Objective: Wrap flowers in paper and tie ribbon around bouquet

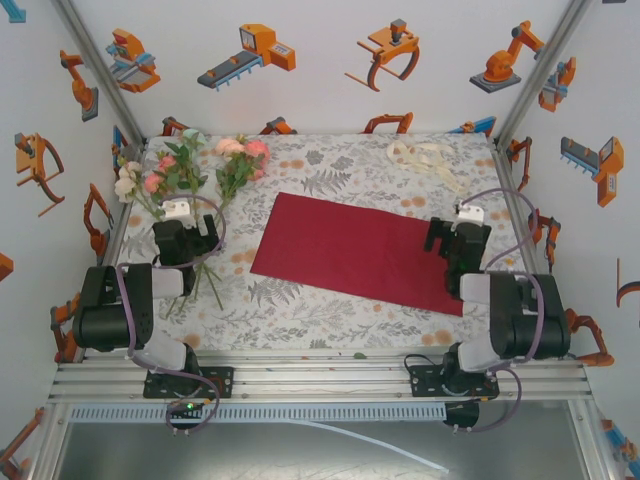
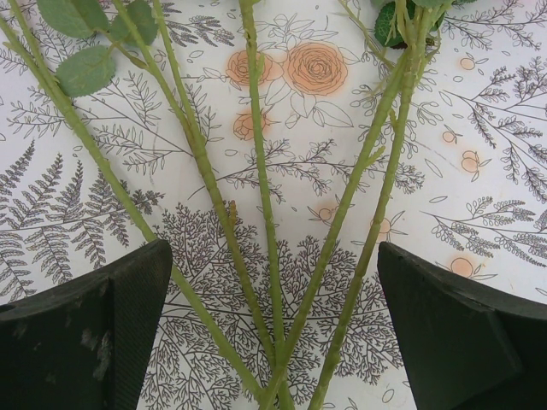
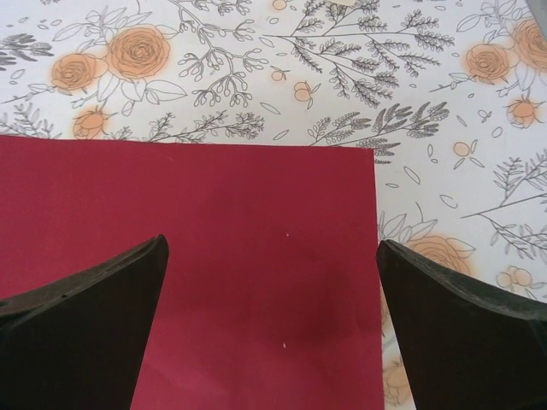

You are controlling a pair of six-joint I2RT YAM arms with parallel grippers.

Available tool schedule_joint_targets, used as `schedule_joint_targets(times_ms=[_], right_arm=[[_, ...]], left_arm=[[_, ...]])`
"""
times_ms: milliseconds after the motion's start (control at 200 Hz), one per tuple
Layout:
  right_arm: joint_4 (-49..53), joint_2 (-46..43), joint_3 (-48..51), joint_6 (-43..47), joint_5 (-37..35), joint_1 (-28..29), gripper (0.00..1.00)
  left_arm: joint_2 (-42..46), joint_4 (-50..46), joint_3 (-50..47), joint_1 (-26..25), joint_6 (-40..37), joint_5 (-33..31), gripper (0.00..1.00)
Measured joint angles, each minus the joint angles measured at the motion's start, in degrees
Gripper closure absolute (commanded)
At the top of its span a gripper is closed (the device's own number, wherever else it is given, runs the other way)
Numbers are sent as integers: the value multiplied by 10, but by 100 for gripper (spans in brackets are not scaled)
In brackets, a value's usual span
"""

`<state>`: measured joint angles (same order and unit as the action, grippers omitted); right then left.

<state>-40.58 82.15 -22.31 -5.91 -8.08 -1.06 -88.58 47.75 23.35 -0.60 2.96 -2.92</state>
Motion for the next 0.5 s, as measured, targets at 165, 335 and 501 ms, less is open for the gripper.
schedule_joint_targets(times_ms=[165, 335, 501], right_arm=[[237, -101, -158, -31, 33, -3, 2], [445, -51, -409, -46, 156, -4, 4], [603, 103, -617, -32, 243, -3, 5]], left_arm=[[44, -13, -20, 0, 2, -10, 3], [264, -157, -16, -17, 24, -25, 3], [355, -392, 170, -81, 150, -69, 3]])
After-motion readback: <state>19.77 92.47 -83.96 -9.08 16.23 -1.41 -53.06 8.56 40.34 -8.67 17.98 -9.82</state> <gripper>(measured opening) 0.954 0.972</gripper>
